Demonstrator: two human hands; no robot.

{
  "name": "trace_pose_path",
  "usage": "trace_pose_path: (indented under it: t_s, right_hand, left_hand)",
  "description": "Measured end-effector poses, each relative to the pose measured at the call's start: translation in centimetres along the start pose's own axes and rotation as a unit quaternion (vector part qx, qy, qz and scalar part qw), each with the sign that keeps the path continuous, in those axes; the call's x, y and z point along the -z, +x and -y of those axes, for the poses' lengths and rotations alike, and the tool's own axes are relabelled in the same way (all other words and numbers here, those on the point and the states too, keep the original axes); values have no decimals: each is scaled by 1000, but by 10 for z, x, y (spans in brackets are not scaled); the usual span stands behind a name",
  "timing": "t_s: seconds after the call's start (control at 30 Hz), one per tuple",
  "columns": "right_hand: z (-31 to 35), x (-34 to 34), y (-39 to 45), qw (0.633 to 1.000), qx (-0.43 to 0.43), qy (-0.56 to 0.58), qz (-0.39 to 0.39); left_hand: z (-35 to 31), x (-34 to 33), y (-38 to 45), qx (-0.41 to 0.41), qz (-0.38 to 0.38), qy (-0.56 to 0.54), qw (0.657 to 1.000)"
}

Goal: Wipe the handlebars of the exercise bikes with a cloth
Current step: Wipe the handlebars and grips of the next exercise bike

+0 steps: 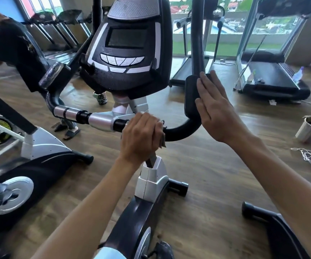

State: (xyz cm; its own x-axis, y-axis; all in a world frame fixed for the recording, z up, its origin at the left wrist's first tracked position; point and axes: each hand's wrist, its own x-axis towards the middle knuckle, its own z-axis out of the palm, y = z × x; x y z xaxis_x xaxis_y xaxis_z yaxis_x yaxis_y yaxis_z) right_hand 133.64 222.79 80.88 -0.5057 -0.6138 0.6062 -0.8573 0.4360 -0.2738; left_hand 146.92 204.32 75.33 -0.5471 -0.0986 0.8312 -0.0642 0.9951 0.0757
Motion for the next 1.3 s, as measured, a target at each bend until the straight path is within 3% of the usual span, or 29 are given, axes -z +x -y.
trace_pose_path:
  t_s: [0.07,0.13,0.33,0.57,0.67,0.8,0.9,1.03,1.2,1.3]
  right_hand:
    - [5,-3,0,1000,-7,2,-17]
    - [11,-6,-1,999,-17,-11,-26]
    - [3,0,-11,999,14,-45,-19]
    - [-7,12,-50,998,54,20,-18]
    - [-16,25,-60,995,56,86,-20]
    - [-42,47,-85,988,-31,144,-50]
    - [-85,58,-100,973,-171,154,18]
    - [-154,63,-111,948,-277,149,52]
    - [-248,47,-90,927,-343,137,70]
    - [-315,21,-68,900,-393,146,121]
  left_hand:
    - [-20,-8,-4,50,-34,-3,998]
    - [-45,-18,-8,44,-51,-8,998]
    - [-13,-11,3,-112,-23,-19,993]
    - [-12,-5,10,65,-62,-40,995]
    - [-47,0,29,46,-120,-82,988]
    - [-117,-4,38,-75,-94,-193,974]
    - [-166,-36,35,-123,-25,-218,968]
    - [-194,-114,48,-74,65,-220,970]
    - [-204,-230,89,-25,118,-202,972]
    - [-208,-302,120,7,158,-165,973]
